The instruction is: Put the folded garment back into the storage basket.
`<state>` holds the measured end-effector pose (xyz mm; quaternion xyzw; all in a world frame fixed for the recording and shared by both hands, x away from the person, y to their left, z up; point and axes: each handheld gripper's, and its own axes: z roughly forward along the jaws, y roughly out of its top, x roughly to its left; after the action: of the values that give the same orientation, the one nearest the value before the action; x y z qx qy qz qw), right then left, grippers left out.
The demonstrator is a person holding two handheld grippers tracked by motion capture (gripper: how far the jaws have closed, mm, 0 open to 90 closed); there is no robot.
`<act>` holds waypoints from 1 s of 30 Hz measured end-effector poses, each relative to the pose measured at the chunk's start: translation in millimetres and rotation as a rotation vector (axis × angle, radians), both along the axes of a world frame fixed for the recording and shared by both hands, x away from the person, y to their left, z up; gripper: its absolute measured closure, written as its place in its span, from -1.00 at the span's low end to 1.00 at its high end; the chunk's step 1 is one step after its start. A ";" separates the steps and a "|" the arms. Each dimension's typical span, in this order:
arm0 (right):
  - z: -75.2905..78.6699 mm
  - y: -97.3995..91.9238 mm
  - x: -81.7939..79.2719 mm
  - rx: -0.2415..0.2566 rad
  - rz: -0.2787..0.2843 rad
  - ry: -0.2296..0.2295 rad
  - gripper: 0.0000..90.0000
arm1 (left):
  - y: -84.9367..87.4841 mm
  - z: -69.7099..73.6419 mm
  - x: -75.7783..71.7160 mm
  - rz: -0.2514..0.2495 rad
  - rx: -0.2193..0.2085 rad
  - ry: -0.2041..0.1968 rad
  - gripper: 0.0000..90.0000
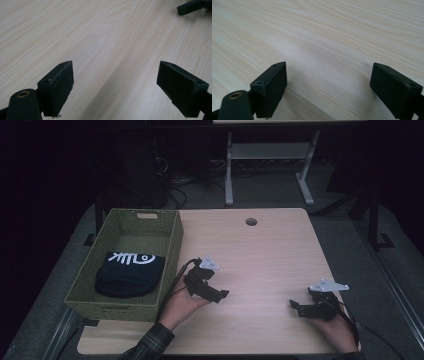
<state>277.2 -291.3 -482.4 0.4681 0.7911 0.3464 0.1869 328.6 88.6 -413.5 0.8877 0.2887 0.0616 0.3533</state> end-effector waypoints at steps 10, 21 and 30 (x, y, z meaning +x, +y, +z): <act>0.0 0.3 -0.1 0.001 0.002 0.001 -0.70 | -3.0 -26.9 -2.0 -0.009 0.001 -0.019 -0.70; 0.0 0.4 -0.2 0.000 0.005 0.001 -0.70 | -4.4 -52.0 -4.7 -0.011 0.032 -0.054 -0.70; -0.1 0.4 -0.2 0.000 0.011 -0.001 -0.70 | 0.6 -64.0 -8.4 0.003 0.003 -0.113 -0.72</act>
<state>277.0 -290.9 -482.5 0.4635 0.7938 0.3475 0.1854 320.2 89.2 -477.5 0.8828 0.2696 0.1128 0.3678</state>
